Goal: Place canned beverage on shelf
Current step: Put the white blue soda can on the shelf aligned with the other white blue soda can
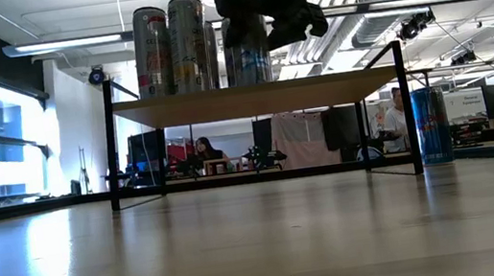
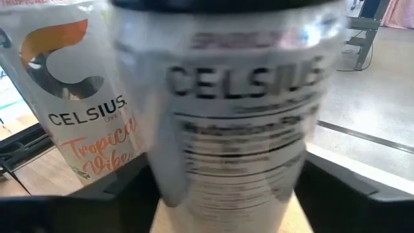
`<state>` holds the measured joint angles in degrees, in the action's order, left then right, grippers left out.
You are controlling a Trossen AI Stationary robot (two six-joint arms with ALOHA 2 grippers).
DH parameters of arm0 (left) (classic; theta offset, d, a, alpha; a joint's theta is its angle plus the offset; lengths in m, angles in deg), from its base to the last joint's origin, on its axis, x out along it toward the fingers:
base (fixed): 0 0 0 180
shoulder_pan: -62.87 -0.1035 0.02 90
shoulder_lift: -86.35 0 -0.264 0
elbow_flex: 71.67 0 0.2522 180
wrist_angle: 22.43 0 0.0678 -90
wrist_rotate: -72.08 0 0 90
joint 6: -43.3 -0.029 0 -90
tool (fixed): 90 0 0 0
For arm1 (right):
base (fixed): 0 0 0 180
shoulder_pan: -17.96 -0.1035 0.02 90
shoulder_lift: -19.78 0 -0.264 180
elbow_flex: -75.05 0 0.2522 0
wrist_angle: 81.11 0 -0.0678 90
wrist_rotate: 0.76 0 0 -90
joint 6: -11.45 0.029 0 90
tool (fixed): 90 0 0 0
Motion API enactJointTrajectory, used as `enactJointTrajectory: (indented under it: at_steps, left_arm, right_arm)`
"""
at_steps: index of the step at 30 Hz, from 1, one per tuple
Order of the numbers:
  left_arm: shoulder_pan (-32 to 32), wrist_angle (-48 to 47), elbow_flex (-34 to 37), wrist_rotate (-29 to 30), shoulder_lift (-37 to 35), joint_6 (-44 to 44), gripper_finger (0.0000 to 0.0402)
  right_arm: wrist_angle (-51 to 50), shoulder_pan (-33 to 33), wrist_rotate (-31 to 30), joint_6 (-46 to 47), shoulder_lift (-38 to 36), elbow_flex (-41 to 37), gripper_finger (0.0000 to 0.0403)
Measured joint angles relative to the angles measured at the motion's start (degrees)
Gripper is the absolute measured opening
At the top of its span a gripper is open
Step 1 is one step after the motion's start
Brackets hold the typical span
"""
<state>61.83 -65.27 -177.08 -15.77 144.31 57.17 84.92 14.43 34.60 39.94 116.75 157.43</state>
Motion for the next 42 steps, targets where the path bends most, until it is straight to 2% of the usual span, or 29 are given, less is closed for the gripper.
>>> enactJointTrajectory:
  at_steps: [4, 14, 22, 31, 39, 42]
  left_arm:
    - [0.0, -0.12, 0.0, 0.0, 0.0, 0.44, 0.0351]
    - [0.0, -0.2, 0.0, 0.0, 0.0, 0.29, 0.0351]
    - [0.0, -0.26, 0.0, 0.0, 0.0, 0.89, 0.0351]
    - [0.0, -0.24, 0.0, 0.01, 0.0, 2.57, 0.0351]
    - [-0.02, -0.17, 0.0, 1.0, 0.0, 3.16, 0.0351]
    - [-0.02, -0.16, 0.0, 2.19, 0.0, 3.55, 0.0351]
  right_arm:
    - [0.0, 0.02, -0.21, 0.02, 0.0, 0.0, 0.0234]
    - [-0.02, -0.33, 1.17, -0.8, -0.13, 0.0, 0.0234]
    - [0.42, 0.93, 16.5, -13.53, -1.33, 0.13, 0.0234]
    - [-1.48, 5.66, 31.03, -21.08, -3.47, 0.06, 0.0245]
    - [-11.33, 9.22, 36.38, -25.98, -9.07, -0.27, 0.0244]
    - [-5.29, 10.62, 39.92, -24.84, -10.96, -4.77, 0.0244]
